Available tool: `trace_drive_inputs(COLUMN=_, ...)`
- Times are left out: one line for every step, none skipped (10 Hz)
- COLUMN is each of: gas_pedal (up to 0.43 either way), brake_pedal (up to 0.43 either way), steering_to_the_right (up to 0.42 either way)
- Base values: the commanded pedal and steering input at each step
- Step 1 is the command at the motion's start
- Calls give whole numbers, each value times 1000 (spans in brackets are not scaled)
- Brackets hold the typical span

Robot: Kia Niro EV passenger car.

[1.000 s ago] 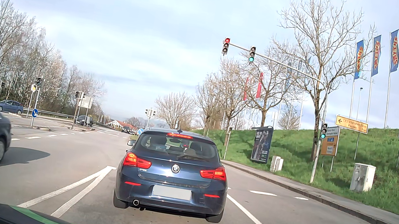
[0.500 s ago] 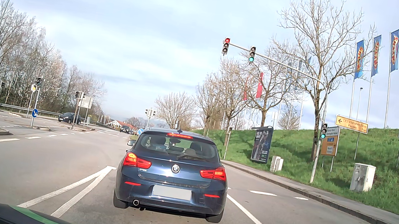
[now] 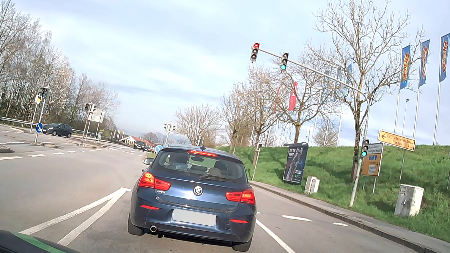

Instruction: Follow the waypoints while adhering to traffic rules and regulations

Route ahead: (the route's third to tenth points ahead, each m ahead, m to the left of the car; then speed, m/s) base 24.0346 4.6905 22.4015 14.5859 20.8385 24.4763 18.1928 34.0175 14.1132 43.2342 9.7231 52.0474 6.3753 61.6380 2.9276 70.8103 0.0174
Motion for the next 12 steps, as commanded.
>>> trace_drive_inputs(gas_pedal=0, brake_pedal=409, steering_to_the_right=-75)
trace_drive_inputs(gas_pedal=0, brake_pedal=409, steering_to_the_right=-75)
trace_drive_inputs(gas_pedal=0, brake_pedal=409, steering_to_the_right=-75)
trace_drive_inputs(gas_pedal=0, brake_pedal=409, steering_to_the_right=-75)
trace_drive_inputs(gas_pedal=0, brake_pedal=409, steering_to_the_right=-75)
trace_drive_inputs(gas_pedal=0, brake_pedal=409, steering_to_the_right=-75)
trace_drive_inputs(gas_pedal=0, brake_pedal=409, steering_to_the_right=-75)
trace_drive_inputs(gas_pedal=0, brake_pedal=409, steering_to_the_right=-75)
trace_drive_inputs(gas_pedal=0, brake_pedal=409, steering_to_the_right=-75)
trace_drive_inputs(gas_pedal=0, brake_pedal=409, steering_to_the_right=-75)
trace_drive_inputs(gas_pedal=0, brake_pedal=409, steering_to_the_right=-75)
trace_drive_inputs(gas_pedal=0, brake_pedal=409, steering_to_the_right=-75)
